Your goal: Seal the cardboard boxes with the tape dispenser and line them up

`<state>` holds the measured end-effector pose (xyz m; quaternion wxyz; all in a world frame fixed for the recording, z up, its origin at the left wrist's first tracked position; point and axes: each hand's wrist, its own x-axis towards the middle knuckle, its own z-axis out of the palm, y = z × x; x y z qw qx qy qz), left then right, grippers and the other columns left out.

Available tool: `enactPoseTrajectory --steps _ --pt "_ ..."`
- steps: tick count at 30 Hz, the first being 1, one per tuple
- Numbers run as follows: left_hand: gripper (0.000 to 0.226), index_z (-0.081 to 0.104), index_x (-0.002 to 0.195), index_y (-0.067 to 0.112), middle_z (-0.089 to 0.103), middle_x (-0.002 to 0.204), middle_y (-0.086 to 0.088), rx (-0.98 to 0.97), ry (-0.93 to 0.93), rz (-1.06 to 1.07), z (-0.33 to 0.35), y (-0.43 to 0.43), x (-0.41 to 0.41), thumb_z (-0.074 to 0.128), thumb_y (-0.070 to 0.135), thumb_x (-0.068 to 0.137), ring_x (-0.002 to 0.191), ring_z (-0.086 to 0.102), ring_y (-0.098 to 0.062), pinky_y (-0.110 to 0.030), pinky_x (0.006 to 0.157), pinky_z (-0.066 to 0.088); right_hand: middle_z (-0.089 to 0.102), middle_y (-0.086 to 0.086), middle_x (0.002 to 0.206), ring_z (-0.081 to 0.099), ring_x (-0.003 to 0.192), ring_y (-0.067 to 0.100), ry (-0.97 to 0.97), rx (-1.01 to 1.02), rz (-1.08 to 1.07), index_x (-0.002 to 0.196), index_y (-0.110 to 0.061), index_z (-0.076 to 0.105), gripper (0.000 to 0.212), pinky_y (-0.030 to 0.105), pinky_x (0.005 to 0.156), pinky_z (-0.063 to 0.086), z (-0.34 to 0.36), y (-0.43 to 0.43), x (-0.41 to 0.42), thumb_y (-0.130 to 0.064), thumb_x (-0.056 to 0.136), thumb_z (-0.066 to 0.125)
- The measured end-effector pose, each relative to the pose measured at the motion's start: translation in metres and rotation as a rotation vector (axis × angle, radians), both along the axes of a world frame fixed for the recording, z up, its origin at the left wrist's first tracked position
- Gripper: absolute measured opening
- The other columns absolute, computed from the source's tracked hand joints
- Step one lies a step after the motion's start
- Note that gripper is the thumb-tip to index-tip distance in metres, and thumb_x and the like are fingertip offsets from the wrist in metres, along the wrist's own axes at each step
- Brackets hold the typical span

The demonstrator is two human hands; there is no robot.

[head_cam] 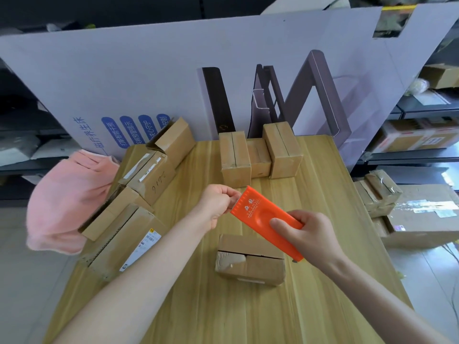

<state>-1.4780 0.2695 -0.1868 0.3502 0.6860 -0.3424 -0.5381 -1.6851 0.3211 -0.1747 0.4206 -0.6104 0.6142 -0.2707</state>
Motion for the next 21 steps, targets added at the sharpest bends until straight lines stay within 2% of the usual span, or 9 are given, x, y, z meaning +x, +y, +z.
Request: enactPoseTrajectory --steps 3,7,9,10,12,14,16,18,21 --pt "0.028 0.063 0.065 0.007 0.061 0.061 -0.004 -0.002 -0.103 0.006 -0.007 0.002 0.006 0.055 -0.015 0.081 0.055 0.052 -0.014 -0.021 0.051 0.042 0.067 0.005 0.059 0.064 0.050 0.024 0.069 0.008 0.036 0.072 -0.015 0.072 0.029 0.047 0.045 0.054 0.000 0.001 0.004 -0.044 0.074 0.073" --pt "0.034 0.063 0.063 0.011 0.062 0.067 -0.003 -0.005 -0.232 0.114 -0.018 0.004 0.039 0.050 -0.017 0.076 0.062 0.053 -0.016 -0.030 0.076 0.047 0.067 0.007 0.058 0.064 0.047 0.026 0.116 0.059 0.047 0.069 -0.015 0.071 0.026 0.049 0.043 0.053 -0.001 0.007 -0.011 -0.039 0.075 0.075" --pt "0.033 0.064 0.064 0.010 0.065 0.072 -0.003 0.024 -0.274 0.182 -0.026 0.010 0.063 0.048 -0.017 0.074 0.068 0.055 -0.017 -0.036 0.082 0.046 0.066 0.007 0.056 0.064 0.045 0.026 0.122 0.104 0.043 0.070 -0.015 0.072 0.022 0.048 0.039 0.052 -0.004 0.009 -0.028 -0.036 0.074 0.076" --pt "0.033 0.064 0.065 0.009 0.065 0.073 -0.004 0.038 -0.282 0.209 -0.031 0.015 0.072 0.047 -0.018 0.073 0.068 0.055 -0.016 -0.034 0.081 0.047 0.066 0.005 0.055 0.064 0.045 0.022 0.154 0.119 0.049 0.070 -0.016 0.073 0.020 0.046 0.039 0.053 -0.006 0.010 -0.037 -0.034 0.074 0.077" --pt "0.032 0.064 0.067 0.005 0.063 0.070 -0.003 0.060 -0.278 0.242 -0.045 0.031 0.079 0.047 -0.020 0.072 0.064 0.052 -0.014 -0.025 0.066 0.046 0.065 -0.001 0.051 0.061 0.042 0.013 0.237 0.158 0.078 0.070 -0.017 0.073 0.019 0.040 0.041 0.054 -0.011 0.010 -0.051 -0.034 0.074 0.078" --pt "0.029 0.065 0.065 0.006 0.061 0.065 -0.003 0.079 -0.237 0.260 -0.066 0.049 0.073 0.051 -0.018 0.073 0.060 0.049 -0.013 -0.022 0.057 0.039 0.062 -0.005 0.048 0.057 0.038 0.008 0.313 0.207 0.108 0.067 -0.017 0.071 0.022 0.032 0.038 0.050 -0.016 0.007 -0.058 -0.038 0.073 0.078" --pt "0.025 0.065 0.065 0.010 0.060 0.061 -0.003 0.103 -0.188 0.302 -0.088 0.063 0.066 0.060 -0.010 0.078 0.058 0.048 -0.014 -0.024 0.061 0.038 0.061 -0.007 0.049 0.057 0.040 0.006 0.444 0.227 0.139 0.066 -0.021 0.070 0.026 0.026 0.038 0.045 -0.022 0.003 -0.059 -0.046 0.072 0.076" --pt "0.019 0.066 0.068 0.011 0.060 0.060 -0.004 0.130 -0.167 0.347 -0.107 0.073 0.060 0.065 -0.002 0.081 0.057 0.049 -0.014 -0.026 0.068 0.041 0.063 -0.008 0.058 0.060 0.051 0.006 0.574 0.239 0.174 0.069 -0.025 0.069 0.028 0.023 0.043 0.043 -0.027 -0.001 -0.057 -0.052 0.072 0.073" --pt "0.014 0.067 0.072 0.011 0.060 0.062 -0.005 0.148 -0.133 0.388 -0.126 0.079 0.057 0.068 0.003 0.083 0.058 0.051 -0.014 -0.030 0.073 0.043 0.063 -0.010 0.065 0.061 0.059 0.007 0.680 0.260 0.222 0.073 -0.026 0.068 0.031 0.021 0.047 0.042 -0.035 -0.007 -0.052 -0.057 0.074 0.069"
